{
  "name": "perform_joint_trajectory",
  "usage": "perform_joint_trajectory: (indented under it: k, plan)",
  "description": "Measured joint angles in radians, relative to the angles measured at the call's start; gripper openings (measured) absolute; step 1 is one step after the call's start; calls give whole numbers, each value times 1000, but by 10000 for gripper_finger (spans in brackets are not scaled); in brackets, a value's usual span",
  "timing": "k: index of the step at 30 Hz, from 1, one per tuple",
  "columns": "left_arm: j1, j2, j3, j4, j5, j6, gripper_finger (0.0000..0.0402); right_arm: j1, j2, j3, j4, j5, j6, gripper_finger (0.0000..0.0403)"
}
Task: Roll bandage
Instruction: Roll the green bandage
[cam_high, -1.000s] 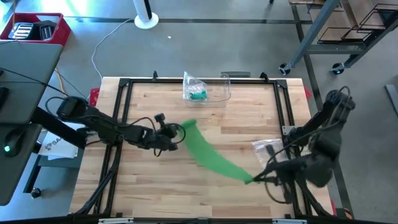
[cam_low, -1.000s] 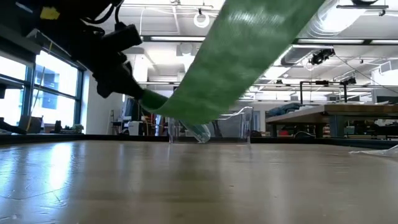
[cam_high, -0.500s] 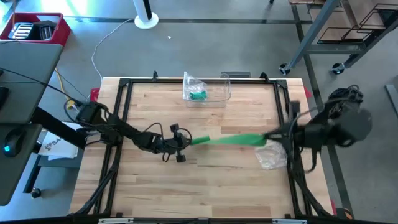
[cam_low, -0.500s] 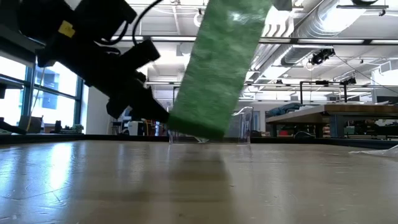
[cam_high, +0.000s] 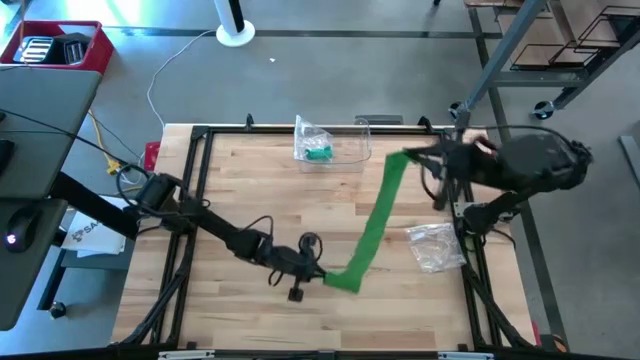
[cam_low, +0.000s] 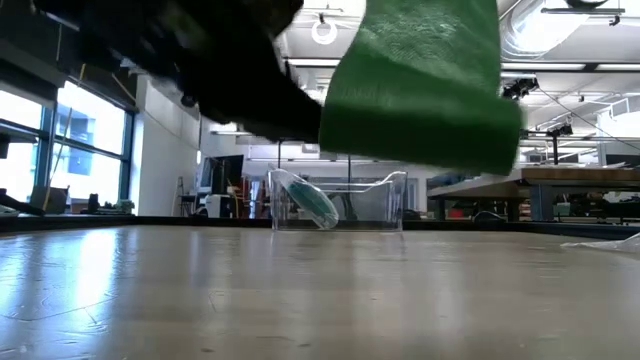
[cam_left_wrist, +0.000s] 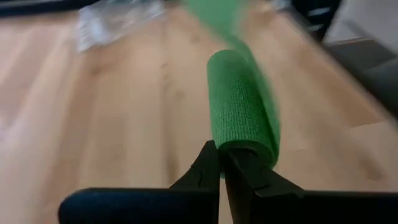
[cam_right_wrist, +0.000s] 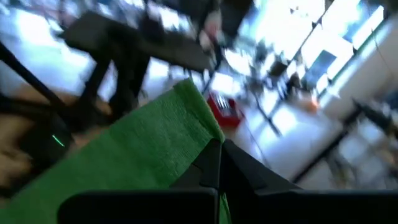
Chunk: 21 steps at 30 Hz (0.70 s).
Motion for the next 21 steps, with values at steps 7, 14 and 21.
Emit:
perform_joint_trajectory:
  k: [7, 14, 21]
  plan:
    - [-88, -16, 73, 0, 38, 24, 0, -273, -1, -27, -244, -158, 183, 0]
    - [-119, -34, 102, -15, 27, 50, 0, -526, -6, -227, -215, -340, 173, 0]
    - [-146, -92, 103, -105, -85, 78, 0, -704, -6, -549, -27, -533, 157, 0]
